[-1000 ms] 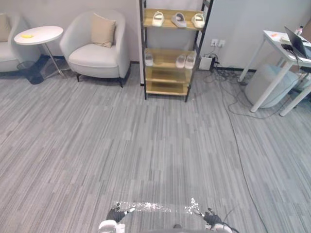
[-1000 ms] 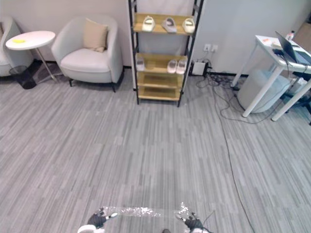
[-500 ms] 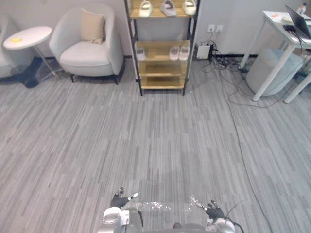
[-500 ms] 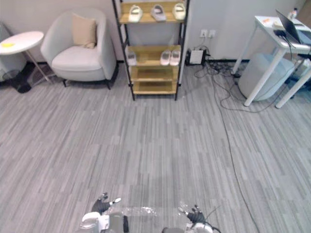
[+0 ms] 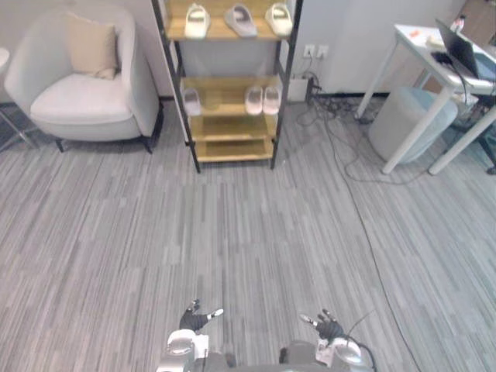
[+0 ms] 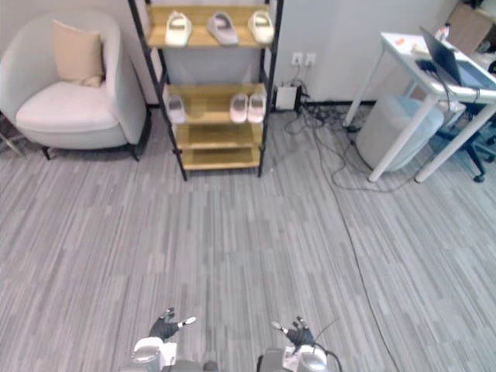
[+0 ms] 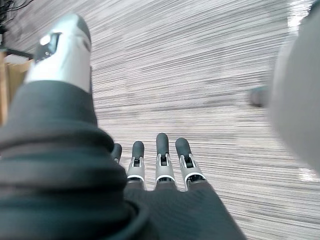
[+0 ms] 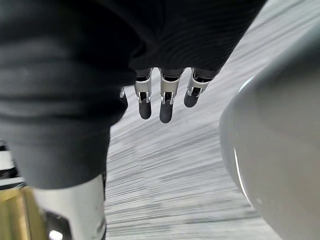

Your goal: Organize the slippers on the shoe rack

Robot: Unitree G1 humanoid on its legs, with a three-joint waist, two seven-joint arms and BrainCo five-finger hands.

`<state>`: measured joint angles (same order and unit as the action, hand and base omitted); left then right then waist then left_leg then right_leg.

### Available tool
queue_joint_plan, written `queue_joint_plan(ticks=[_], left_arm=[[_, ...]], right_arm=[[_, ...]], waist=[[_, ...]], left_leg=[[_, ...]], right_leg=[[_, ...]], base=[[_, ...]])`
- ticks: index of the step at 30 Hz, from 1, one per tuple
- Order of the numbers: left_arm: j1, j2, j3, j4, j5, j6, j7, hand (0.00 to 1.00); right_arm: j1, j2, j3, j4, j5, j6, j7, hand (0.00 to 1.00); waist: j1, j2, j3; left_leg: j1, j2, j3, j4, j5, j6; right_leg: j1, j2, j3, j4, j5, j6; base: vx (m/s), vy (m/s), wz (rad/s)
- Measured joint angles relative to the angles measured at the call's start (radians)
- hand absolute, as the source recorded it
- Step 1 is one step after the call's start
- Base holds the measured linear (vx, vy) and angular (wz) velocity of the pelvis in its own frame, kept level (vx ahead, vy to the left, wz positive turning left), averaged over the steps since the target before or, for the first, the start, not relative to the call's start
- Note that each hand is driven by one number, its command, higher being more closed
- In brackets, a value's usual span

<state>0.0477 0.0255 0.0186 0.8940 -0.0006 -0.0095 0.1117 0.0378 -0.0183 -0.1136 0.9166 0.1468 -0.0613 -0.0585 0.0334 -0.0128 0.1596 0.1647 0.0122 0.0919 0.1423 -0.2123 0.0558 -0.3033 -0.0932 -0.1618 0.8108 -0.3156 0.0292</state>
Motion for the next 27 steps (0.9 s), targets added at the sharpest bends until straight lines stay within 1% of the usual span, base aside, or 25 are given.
queue_joint_plan(ticks=[1,2,3,4,5,6,7,8,9,10,11,12,13,15,16,17,18,19,21,22,23,24,25,26,27], left_arm=[[0.000,0.000,0.001,0.001,0.000,0.000,0.000,0.00],[-0.002,0.001,0.004,0.003,0.000,0.000,0.000,0.00],[0.009,0.002,0.004,0.005,0.000,0.000,0.000,0.00],[0.014,0.001,0.005,0.004,0.000,-0.001,0.000,0.00],[0.019,0.007,0.005,0.004,0.000,-0.002,-0.001,0.00],[0.019,0.005,0.016,0.028,0.003,0.000,-0.001,0.00],[0.017,-0.008,0.022,0.033,0.005,0.002,-0.001,0.00],[0.022,-0.034,0.035,0.031,0.009,0.000,-0.002,0.00],[0.019,-0.046,0.055,0.023,0.010,-0.001,-0.001,0.00],[0.018,-0.052,0.066,0.017,0.012,-0.001,-0.002,0.00],[0.021,-0.066,0.083,-0.007,0.016,-0.001,-0.003,0.00],[0.025,-0.066,0.083,-0.025,0.017,-0.001,-0.002,0.00],[0.028,-0.063,0.082,-0.056,0.017,-0.004,-0.003,0.00],[0.031,-0.067,0.082,-0.085,0.017,-0.007,-0.004,0.00],[0.027,-0.069,0.081,-0.092,0.017,-0.009,-0.006,0.00],[0.024,-0.069,0.080,-0.095,0.017,-0.009,-0.006,0.00],[0.024,-0.069,0.079,-0.101,0.017,-0.009,-0.006,0.00],[0.023,-0.069,0.078,-0.102,0.017,-0.011,-0.007,0.00],[0.023,-0.071,0.067,-0.099,0.016,-0.012,-0.007,0.00],[0.024,-0.071,0.062,-0.096,0.016,-0.013,-0.007,0.00],[0.019,-0.066,0.062,-0.088,0.017,-0.014,-0.007,0.00],[0.019,-0.064,0.062,-0.087,0.017,-0.014,-0.008,0.00],[0.020,-0.051,0.061,-0.083,0.017,-0.016,-0.008,0.00],[0.017,-0.043,0.058,-0.073,0.017,-0.015,-0.008,0.00],[0.015,-0.036,0.047,-0.060,0.017,-0.015,-0.009,0.00]], right_arm=[[-0.001,0.000,0.000,0.000,0.000,0.000,0.000,0.00],[-0.009,-0.001,0.000,0.000,0.000,0.000,0.000,0.00],[-0.015,-0.002,0.003,0.006,-0.005,0.001,0.000,0.00],[-0.014,-0.003,0.005,0.008,-0.013,0.001,0.000,0.00],[-0.006,-0.003,0.006,0.012,-0.024,0.001,-0.001,0.00],[0.008,-0.008,0.004,0.009,-0.028,0.001,0.001,0.00],[0.005,-0.024,0.002,0.011,-0.028,0.003,-0.001,0.00],[0.009,-0.037,-0.002,0.010,-0.028,0.003,-0.002,0.00],[0.017,-0.038,0.001,-0.004,-0.028,0.003,-0.002,0.00],[0.020,-0.039,0.002,-0.015,-0.027,0.003,-0.003,0.00],[0.032,-0.036,0.008,-0.037,-0.027,0.007,-0.005,0.00],[0.034,-0.029,0.010,-0.040,-0.026,0.010,-0.008,0.00],[0.041,-0.011,0.019,-0.045,-0.025,0.012,-0.015,0.00],[0.040,0.003,0.023,-0.045,-0.022,0.012,-0.021,0.00],[0.033,0.012,0.019,-0.036,-0.019,0.013,-0.022,0.00],[0.031,0.014,0.018,-0.033,-0.018,0.014,-0.023,0.00],[0.025,0.016,0.017,-0.031,-0.018,0.017,-0.024,0.00],[0.020,0.016,0.017,-0.030,-0.018,0.017,-0.025,0.00],[0.010,0.006,0.017,-0.022,-0.018,0.016,-0.029,0.00],[0.005,0.003,0.017,-0.008,-0.018,0.016,-0.030,0.00],[0.000,0.004,0.018,0.014,-0.019,0.020,-0.030,0.00],[0.003,0.010,0.018,0.014,-0.021,0.020,-0.030,0.00],[0.014,0.020,0.021,0.017,-0.023,0.021,-0.028,0.00],[0.017,0.021,0.036,0.018,-0.029,0.021,-0.026,0.00],[0.016,0.022,0.045,0.019,-0.031,0.021,-0.019,0.00]], waist=[[0.000,0.001,0.000],[-0.004,0.003,0.002],[-0.012,0.001,0.002],[-0.015,-0.001,0.002],[-0.024,-0.016,-0.005],[-0.036,-0.021,-0.014],[-0.036,0.001,-0.016],[-0.033,0.027,-0.032],[-0.035,0.053,-0.026],[-0.034,0.057,-0.022],[-0.028,0.055,-0.011],[-0.024,0.056,-0.010],[-0.009,0.030,0.005],[0.009,0.024,0.005],[0.022,0.023,0.006],[0.025,0.022,0.008],[0.027,0.018,0.011],[0.028,0.017,0.011],[0.033,0.031,0.005],[0.039,0.044,0.002],[0.049,0.041,-0.006],[0.052,0.029,-0.009],[0.054,-0.001,-0.023],[0.056,-0.011,-0.032],[0.054,-0.012,-0.032]], left_leg=[[0.002,0.004,-0.001,-0.001,0.000,0.000],[0.017,0.025,-0.008,-0.002,0.000,-0.001],[0.038,0.044,-0.021,-0.002,-0.008,-0.014],[0.049,0.047,-0.023,-0.001,-0.016,-0.028],[0.066,0.043,-0.046,0.008,-0.045,-0.066],[0.103,0.046,-0.094,0.046,-0.108,-0.087],[0.101,0.069,-0.100,0.072,-0.113,-0.093],[0.050,0.093,-0.109,0.193,-0.109,-0.099],[-0.057,0.124,-0.106,0.424,-0.069,-0.118],[-0.099,0.137,-0.098,0.511,-0.036,-0.122],[-0.191,0.180,-0.066,0.704,0.015,-0.131],[-0.221,0.197,-0.034,0.778,0.010,-0.135],[-0.274,0.209,0.024,0.854,-0.012,-0.133],[-0.340,0.203,0.069,0.829,-0.045,-0.113],[-0.383,0.181,0.090,0.720,-0.069,-0.090],[-0.396,0.164,0.093,0.659,-0.071,-0.089],[-0.414,0.118,0.089,0.484,-0.061,-0.085],[-0.425,0.085,0.087,0.341,-0.032,-0.087],[-0.427,0.039,0.077,0.040,0.098,-0.091],[-0.429,0.042,0.069,0.006,0.128,-0.083],[-0.416,0.030,0.061,0.034,0.213,-0.060],[-0.410,0.018,0.067,0.048,0.225,-0.049],[-0.398,-0.007,0.085,0.059,0.214,-0.030],[-0.376,-0.020,0.095,0.050,0.190,-0.024],[-0.343,-0.023,0.104,0.048,0.163,-0.018]], right_leg=[[-0.004,0.004,0.001,-0.016,0.000,0.000],[-0.029,0.030,0.014,-0.161,0.023,0.001],[-0.035,0.067,0.065,-0.379,0.120,0.009],[-0.031,0.078,0.096,-0.454,0.172,0.009],[-0.025,0.081,0.137,-0.524,0.257,-0.009],[-0.020,0.076,0.139,-0.468,0.315,-0.028],[-0.016,0.088,0.117,-0.453,0.311,-0.036],[0.004,0.106,0.102,-0.459,0.274,-0.051],[0.051,0.119,0.069,-0.491,0.247,-0.068],[0.070,0.124,0.067,-0.504,0.241,-0.073],[0.132,0.138,0.060,-0.543,0.229,-0.089],[0.172,0.141,0.060,-0.565,0.223,-0.098],[0.269,0.140,0.066,-0.614,0.197,-0.119],[0.334,0.137,0.073,-0.652,0.187,-0.126],[0.365,0.130,0.083,-0.679,0.183,-0.115],[0.376,0.125,0.086,-0.688,0.182,-0.113],[0.400,0.109,0.092,-0.712,0.177,-0.105],[0.420,0.095,0.096,-0.732,0.173,-0.097],[0.453,0.090,0.102,-0.776,0.157,-0.067],[0.472,0.097,0.106,-0.781,0.137,-0.053],[0.506,0.087,0.121,-0.763,0.090,-0.033],[0.514,0.073,0.126,-0.741,0.066,-0.024],[0.500,0.047,0.139,-0.672,0.034,-0.009],[0.459,0.030,0.154,-0.568,0.026,0.004],[0.402,0.025,0.172,-0.407,0.034,0.024]], base=[[0.49,-0.073,0.26],[0.49,-0.131,0.33],[0.59,-0.163,0.40],[0.60,-0.208,0.48],[0.55,-0.250,0.72],[0.55,-0.254,0.67],[0.53,-0.255,0.62],[0.56,-0.272,0.39],[0.46,-0.237,0.42],[0.45,-0.230,0.42],[0.35,-0.156,0.21],[0.52,-0.224,0.13],[0.42,-0.169,-0.03],[0.35,-0.107,-0.22],[0.31,-0.046,-0.28],[0.32,0.012,-0.20],[0.36,0.050,-0.09],[0.38,0.072,-0.06],[0.42,0.145,-0.07],[0.62,0.284,-0.17],[0.44,0.221,-0.16],[0.49,0.199,-0.19],[0.41,0.127,-0.21],[0.60,0.217,-0.26],[0.49,0.190,-0.22]])
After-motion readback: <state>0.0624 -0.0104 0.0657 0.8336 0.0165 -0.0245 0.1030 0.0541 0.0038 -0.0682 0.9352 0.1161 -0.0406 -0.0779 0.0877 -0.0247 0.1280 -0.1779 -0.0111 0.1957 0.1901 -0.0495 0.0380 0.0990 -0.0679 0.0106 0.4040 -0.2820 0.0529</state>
